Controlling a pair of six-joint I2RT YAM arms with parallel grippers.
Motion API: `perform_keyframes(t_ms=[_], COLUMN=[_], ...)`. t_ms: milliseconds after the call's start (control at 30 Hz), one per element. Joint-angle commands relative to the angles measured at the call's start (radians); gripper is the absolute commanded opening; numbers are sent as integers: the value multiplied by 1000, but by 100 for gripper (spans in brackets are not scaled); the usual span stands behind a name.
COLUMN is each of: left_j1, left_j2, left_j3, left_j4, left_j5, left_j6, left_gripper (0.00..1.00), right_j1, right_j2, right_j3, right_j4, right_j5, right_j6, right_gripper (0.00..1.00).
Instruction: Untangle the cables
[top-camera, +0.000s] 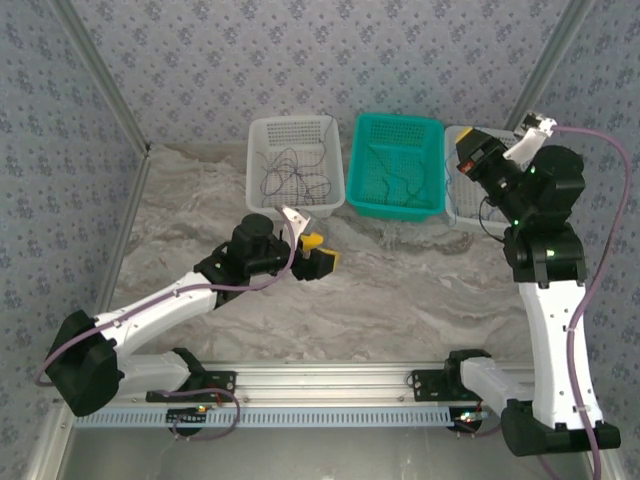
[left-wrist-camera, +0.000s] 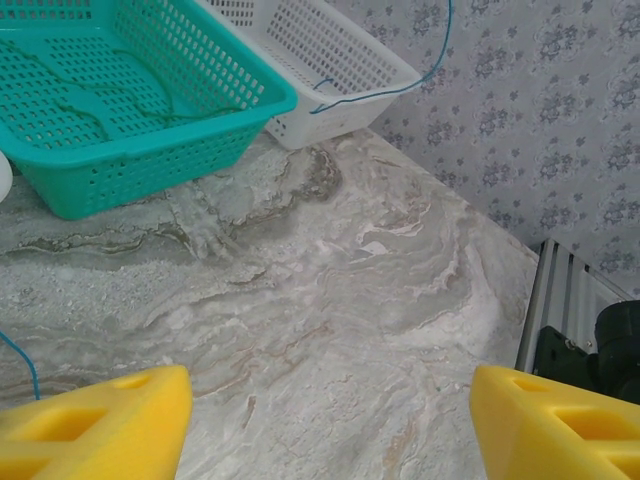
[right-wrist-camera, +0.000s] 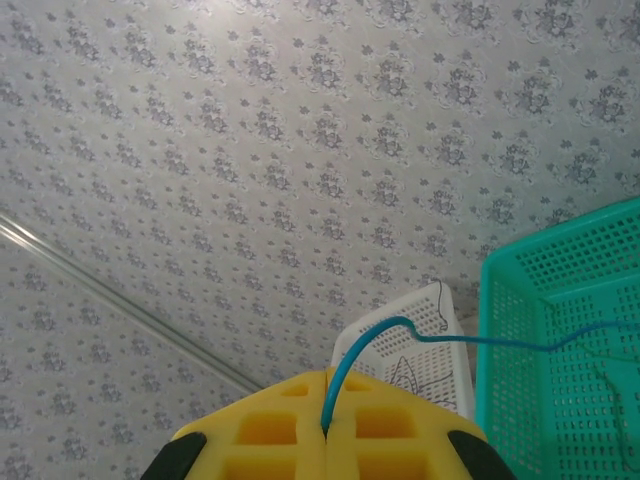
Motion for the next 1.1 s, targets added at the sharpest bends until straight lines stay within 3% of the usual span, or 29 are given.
perform_keyframes(t_ms=[0, 367, 467, 567, 767, 967, 1067], left_j1=[-9, -22, -23, -24, -25, -25, -24], left_j2=[17, -11, -18, -14, -21, -55, -64], left_j3=[-11, -38, -41, -41, -38, -46, -47], left_j4=[73, 80, 76, 80, 73, 38, 27], left_j5=[26, 2, -3, -5, -2, -28, -40], left_j6=[-32, -45, -40, -40, -37, -12, -2], left_gripper=[74, 74, 74, 74, 74, 74, 74], right_j1=[6, 59, 72, 82, 39, -38, -79], right_j2=[26, 116, 180, 277, 377, 462, 512], right_j3=[110, 257, 384, 549, 580, 606, 646], right_j4=[-45, 23, -5, -140, -80, -46, -73], right_j5=[-44, -46, -14, 115, 229, 236, 299], right_j6=[-28, 40, -36, -152, -199, -176, -159], right_gripper=[0, 0, 0, 0, 0, 0, 0])
